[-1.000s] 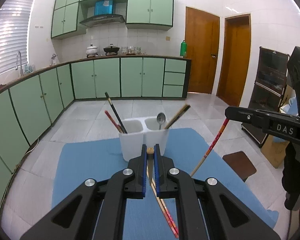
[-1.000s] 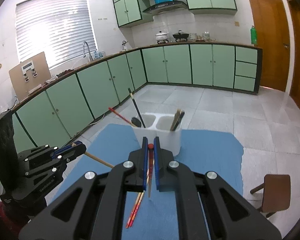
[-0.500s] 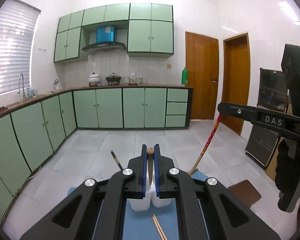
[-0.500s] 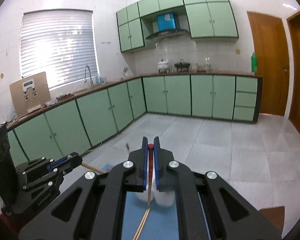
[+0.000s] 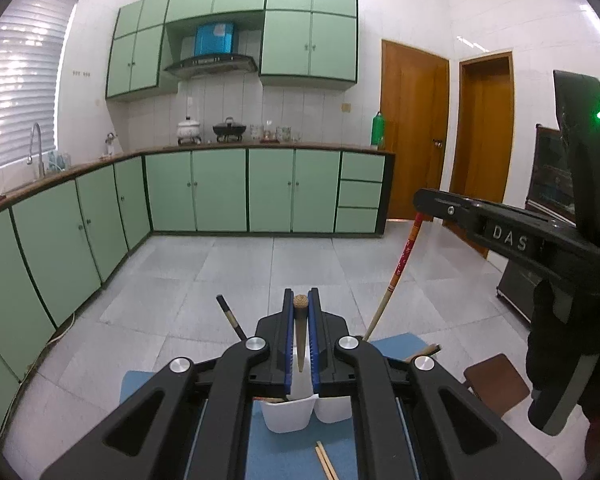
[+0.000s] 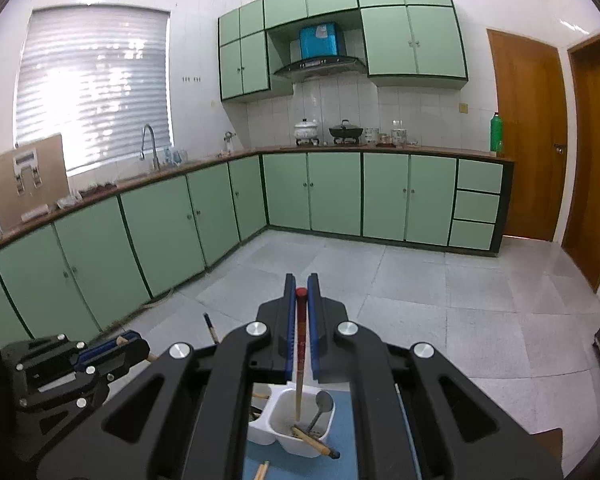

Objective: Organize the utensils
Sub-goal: 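Lift both chopsticks and lower them into the white caddy, then open both tools and withdraw them from the caddy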

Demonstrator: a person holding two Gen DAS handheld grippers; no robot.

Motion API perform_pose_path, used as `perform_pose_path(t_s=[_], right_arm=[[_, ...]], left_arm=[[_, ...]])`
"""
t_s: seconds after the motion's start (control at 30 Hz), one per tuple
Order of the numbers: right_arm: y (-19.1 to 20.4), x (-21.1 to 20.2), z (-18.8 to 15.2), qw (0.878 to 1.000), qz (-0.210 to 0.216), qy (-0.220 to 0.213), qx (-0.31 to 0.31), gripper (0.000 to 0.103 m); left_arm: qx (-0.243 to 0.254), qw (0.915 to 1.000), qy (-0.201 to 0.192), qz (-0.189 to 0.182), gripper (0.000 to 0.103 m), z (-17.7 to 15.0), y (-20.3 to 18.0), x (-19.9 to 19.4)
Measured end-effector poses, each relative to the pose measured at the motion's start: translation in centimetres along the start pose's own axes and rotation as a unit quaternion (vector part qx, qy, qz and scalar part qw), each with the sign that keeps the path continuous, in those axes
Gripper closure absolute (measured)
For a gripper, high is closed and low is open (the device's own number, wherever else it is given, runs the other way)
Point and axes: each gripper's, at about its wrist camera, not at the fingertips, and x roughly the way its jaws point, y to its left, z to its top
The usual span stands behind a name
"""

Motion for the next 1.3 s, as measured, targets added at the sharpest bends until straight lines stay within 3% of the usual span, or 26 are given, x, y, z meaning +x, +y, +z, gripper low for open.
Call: perform_pose_path(t_s=[0.2, 0.27, 0.37, 0.5, 0.57, 0.77, 1.03, 1.3], right_arm=[[0.4, 2.0, -2.3, 0.999, 0.005, 0.034, 0.002, 0.093], [0.3, 1.8, -3.0, 0.999, -0.001, 0.039, 0.006, 0.078], [-0.2, 0.5, -3.4, 0.999, -0.01, 0.028, 0.014, 0.07], [-0.8, -2.6, -4.0, 0.999, -0.039, 0.011, 0.009, 0.048], [-1.0, -4.2, -4.7, 0.999, -0.046, 0.003, 0.005, 0.034], [-0.7, -9.7, -8.5, 0.998, -0.063, -0.011, 0.003, 0.015], [0.4, -14.1, -17.0, 0.998, -0.062, 0.021, 0.024, 0.009], [3.0, -14.3, -24.2, 0.995, -0.064, 0.068, 0.037, 0.009]], left_arm=[[-0.009, 0.9995, 0.032, -0.001, 0.095, -1.5, 0.7, 2.7], [-0.014, 0.9992, 0.038, -0.004, 0.087, -1.7, 1.1, 3.0], [-0.02, 0.9992, 0.035, 0.0, 0.077, -2.0, 1.5, 2.4], [-0.023, 0.9996, 0.017, 0.007, 0.065, -2.2, 1.9, 0.0], [-0.021, 0.9997, 0.006, 0.011, 0.053, -2.6, 1.9, -1.5], [-0.025, 0.9994, -0.007, 0.022, 0.029, -5.1, 1.4, -5.9], [-0.034, 0.9983, 0.03, 0.036, 0.02, -12.0, 0.4, -8.9], [-0.036, 0.9936, 0.094, 0.052, 0.019, -20.4, -0.2, -8.7]])
